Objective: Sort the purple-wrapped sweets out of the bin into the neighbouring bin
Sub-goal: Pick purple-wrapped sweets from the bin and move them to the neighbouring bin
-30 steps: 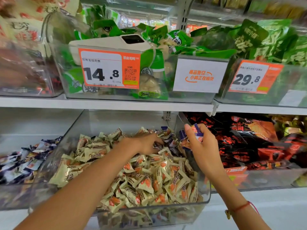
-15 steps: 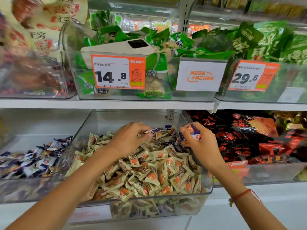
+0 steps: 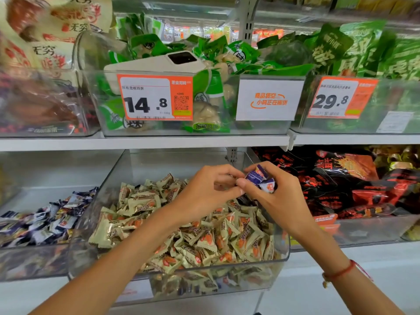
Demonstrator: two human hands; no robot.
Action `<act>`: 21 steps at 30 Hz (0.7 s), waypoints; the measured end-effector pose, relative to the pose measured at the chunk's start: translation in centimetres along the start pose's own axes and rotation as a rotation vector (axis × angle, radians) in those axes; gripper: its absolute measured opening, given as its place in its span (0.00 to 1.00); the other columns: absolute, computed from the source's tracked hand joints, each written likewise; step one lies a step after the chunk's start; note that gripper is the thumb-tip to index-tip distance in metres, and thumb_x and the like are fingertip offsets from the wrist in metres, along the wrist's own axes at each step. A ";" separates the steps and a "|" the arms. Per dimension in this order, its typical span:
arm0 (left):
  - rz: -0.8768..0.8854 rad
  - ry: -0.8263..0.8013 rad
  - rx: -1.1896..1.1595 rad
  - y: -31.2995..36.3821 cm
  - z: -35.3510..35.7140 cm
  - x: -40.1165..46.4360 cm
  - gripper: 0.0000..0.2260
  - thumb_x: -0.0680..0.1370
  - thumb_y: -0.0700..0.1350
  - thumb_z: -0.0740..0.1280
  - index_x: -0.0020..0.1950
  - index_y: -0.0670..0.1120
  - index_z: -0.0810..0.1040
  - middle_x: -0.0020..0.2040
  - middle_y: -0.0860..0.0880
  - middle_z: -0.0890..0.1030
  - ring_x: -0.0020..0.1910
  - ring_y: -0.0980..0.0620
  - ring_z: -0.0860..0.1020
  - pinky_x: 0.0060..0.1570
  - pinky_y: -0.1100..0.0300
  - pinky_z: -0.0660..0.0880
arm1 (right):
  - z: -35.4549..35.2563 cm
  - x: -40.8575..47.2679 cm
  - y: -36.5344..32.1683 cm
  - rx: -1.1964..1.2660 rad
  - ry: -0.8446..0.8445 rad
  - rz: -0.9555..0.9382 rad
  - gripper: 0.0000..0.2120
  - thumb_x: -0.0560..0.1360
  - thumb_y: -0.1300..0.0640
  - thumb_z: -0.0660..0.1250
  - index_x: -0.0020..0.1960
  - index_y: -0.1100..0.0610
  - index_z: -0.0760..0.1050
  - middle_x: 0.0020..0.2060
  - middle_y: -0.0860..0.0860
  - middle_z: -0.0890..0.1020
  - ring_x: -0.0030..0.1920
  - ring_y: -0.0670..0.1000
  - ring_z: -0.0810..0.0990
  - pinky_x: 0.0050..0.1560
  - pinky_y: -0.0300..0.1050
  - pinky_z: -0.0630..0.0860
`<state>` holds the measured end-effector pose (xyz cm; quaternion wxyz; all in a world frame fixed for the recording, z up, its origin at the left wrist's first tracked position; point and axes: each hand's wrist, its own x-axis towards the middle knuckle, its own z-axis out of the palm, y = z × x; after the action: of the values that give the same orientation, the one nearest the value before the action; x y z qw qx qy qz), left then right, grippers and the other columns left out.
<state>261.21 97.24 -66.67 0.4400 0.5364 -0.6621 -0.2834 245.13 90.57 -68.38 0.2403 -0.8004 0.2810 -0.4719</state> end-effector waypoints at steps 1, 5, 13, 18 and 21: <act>0.008 -0.003 0.013 -0.2 -0.1 0.2 0.10 0.75 0.44 0.71 0.55 0.50 0.80 0.47 0.55 0.85 0.49 0.61 0.81 0.54 0.65 0.75 | -0.2 0.0 0.1 -0.013 0.015 -0.001 0.17 0.69 0.39 0.68 0.45 0.53 0.77 0.33 0.47 0.80 0.33 0.49 0.78 0.36 0.54 0.75; -0.070 0.016 0.445 -2.6 -2.3 2.4 0.21 0.74 0.45 0.72 0.65 0.57 0.73 0.60 0.59 0.79 0.58 0.61 0.76 0.60 0.56 0.73 | -0.7 -0.7 1.6 -0.055 0.187 0.077 0.16 0.72 0.40 0.65 0.42 0.54 0.74 0.29 0.50 0.78 0.30 0.53 0.78 0.32 0.56 0.73; -0.019 -0.362 0.887 -7.9 0.3 7.0 0.24 0.81 0.40 0.58 0.75 0.58 0.61 0.75 0.54 0.62 0.72 0.50 0.63 0.67 0.47 0.67 | 0.6 -0.8 3.2 -0.224 0.253 0.144 0.18 0.71 0.37 0.60 0.43 0.52 0.71 0.26 0.47 0.76 0.26 0.48 0.75 0.26 0.52 0.72; 0.009 -0.182 1.075 -8.1 -1.6 6.4 0.15 0.79 0.46 0.64 0.66 0.53 0.73 0.69 0.53 0.67 0.68 0.51 0.66 0.69 0.52 0.63 | 0.8 -1.1 3.6 -0.247 0.281 0.152 0.14 0.73 0.41 0.62 0.44 0.51 0.69 0.27 0.46 0.75 0.25 0.47 0.73 0.26 0.49 0.70; -0.124 -0.147 1.149 -6.9 -3.5 5.8 0.10 0.78 0.47 0.65 0.59 0.56 0.78 0.63 0.53 0.75 0.65 0.50 0.70 0.63 0.53 0.66 | 0.9 -1.0 3.7 -0.233 0.294 0.159 0.13 0.74 0.42 0.63 0.44 0.52 0.69 0.27 0.47 0.74 0.25 0.47 0.72 0.26 0.46 0.68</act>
<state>267.32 90.24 -69.34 0.0140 0.7057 -0.7059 0.0597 244.72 88.70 -71.82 0.1390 -0.7206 0.4280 -0.5276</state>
